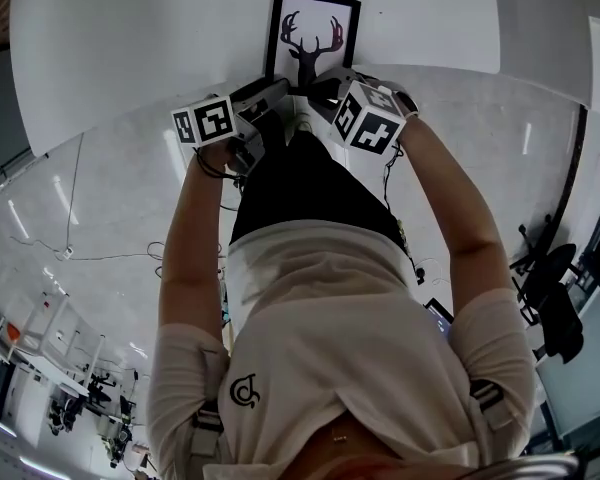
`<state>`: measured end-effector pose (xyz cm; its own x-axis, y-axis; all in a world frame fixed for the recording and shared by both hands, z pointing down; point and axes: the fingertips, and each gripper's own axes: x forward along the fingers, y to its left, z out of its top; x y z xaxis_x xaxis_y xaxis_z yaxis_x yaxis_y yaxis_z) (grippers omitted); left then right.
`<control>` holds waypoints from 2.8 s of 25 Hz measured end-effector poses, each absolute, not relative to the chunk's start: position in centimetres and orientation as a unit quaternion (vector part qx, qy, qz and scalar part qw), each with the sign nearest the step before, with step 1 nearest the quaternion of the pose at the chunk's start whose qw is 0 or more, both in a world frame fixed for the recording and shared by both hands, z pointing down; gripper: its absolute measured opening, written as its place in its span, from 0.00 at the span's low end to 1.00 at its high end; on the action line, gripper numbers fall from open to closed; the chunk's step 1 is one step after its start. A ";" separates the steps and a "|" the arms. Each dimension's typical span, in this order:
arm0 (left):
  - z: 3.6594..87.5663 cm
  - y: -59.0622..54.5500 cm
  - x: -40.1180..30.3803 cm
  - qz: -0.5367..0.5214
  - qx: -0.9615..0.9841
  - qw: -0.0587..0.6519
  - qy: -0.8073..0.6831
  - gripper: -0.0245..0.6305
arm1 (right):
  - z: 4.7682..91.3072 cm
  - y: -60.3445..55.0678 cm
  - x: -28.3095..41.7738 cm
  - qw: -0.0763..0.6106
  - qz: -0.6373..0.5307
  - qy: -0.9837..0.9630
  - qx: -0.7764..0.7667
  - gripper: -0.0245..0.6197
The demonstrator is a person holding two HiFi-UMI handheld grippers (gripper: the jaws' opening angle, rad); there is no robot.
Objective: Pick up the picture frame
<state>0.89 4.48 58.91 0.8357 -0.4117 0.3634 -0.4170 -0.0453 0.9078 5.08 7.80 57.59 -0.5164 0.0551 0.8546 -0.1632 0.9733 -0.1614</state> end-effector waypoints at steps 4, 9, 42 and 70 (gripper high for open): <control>59.2 4.0 2.0 -0.017 0.714 0.653 -0.251 0.30 | 57.7 7.8 5.0 0.487 0.110 -0.866 0.022 0.15; 59.2 3.5 2.8 -0.036 0.700 0.673 -0.235 0.21 | 58.0 7.5 5.1 0.489 0.117 -0.864 0.023 0.15; 50.2 1.3 1.8 -0.136 0.729 0.603 -0.295 0.12 | 47.8 -0.3 9.8 0.342 0.223 -0.843 0.350 0.07; 25.2 -11.6 -14.9 -0.102 0.848 0.144 -0.499 0.12 | 30.7 -13.0 1.4 0.162 0.093 -0.854 0.486 0.05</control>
